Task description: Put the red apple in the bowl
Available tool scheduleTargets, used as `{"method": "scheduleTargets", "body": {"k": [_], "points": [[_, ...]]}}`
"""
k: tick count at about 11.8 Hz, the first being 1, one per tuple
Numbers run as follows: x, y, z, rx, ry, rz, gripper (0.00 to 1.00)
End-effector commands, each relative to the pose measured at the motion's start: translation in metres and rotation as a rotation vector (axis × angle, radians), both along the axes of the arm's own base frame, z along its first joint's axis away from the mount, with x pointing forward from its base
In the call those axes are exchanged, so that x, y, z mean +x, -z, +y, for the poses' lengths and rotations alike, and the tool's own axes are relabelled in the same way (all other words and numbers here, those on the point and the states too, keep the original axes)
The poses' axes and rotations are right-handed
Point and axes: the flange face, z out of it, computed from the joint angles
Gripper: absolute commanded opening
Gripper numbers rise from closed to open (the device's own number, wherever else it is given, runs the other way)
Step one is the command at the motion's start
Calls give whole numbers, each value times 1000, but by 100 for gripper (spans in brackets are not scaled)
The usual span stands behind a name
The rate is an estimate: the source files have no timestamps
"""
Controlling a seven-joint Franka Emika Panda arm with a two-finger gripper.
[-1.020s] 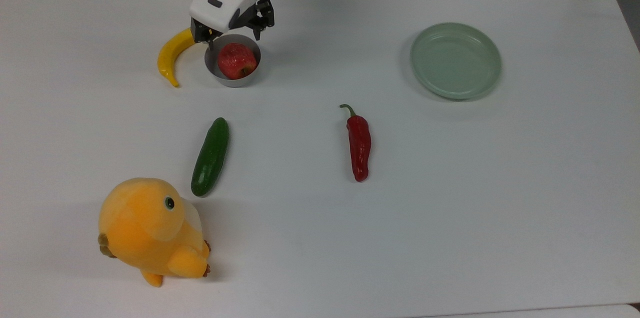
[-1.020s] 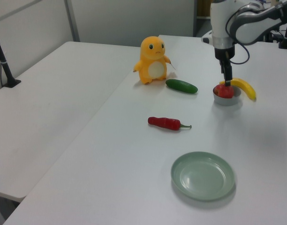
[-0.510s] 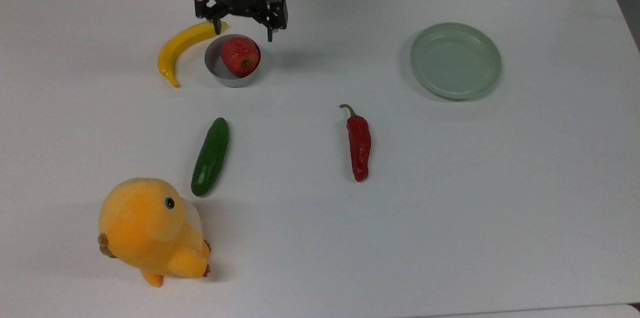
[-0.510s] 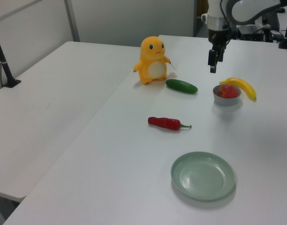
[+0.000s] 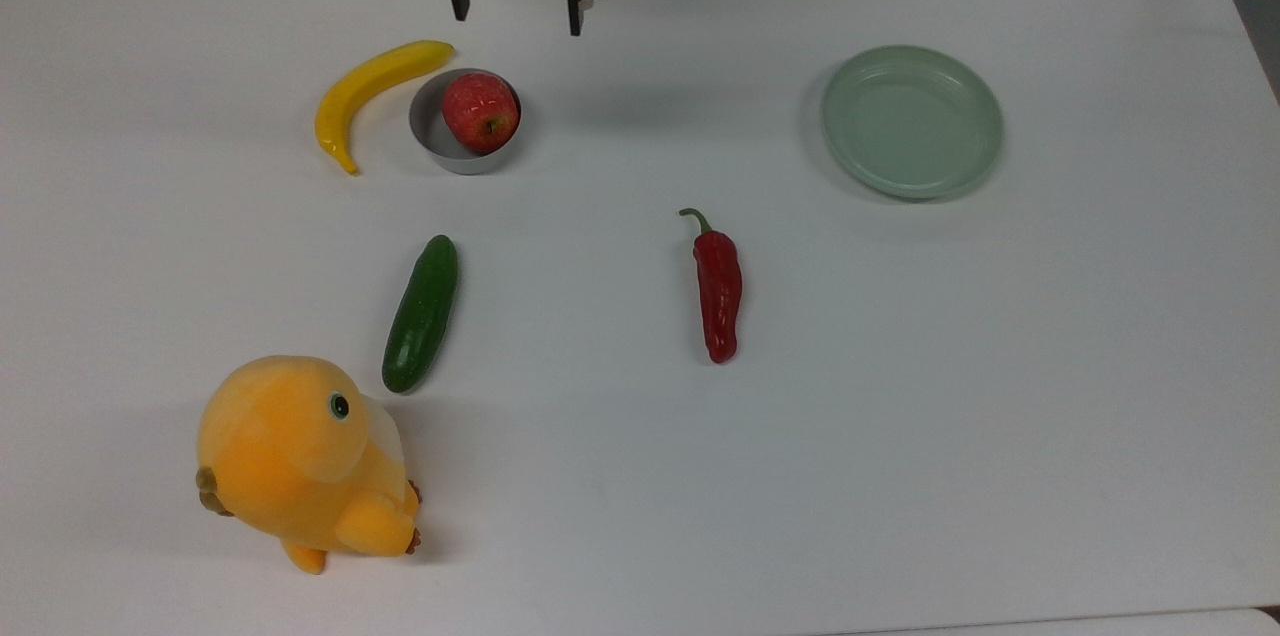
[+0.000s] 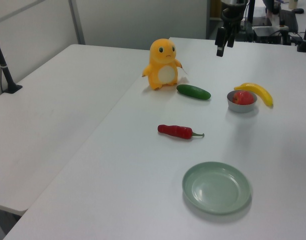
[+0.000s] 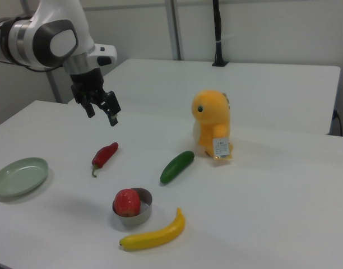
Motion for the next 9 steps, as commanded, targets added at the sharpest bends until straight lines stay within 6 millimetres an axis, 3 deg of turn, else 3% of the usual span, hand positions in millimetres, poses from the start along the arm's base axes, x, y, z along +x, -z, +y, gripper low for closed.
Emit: {"method": "scheduleTargets", "body": {"k": [1,9], "points": [[-2,6,14,17,-3,30,100],[-3,6,19,14,-29,33,100]]}}
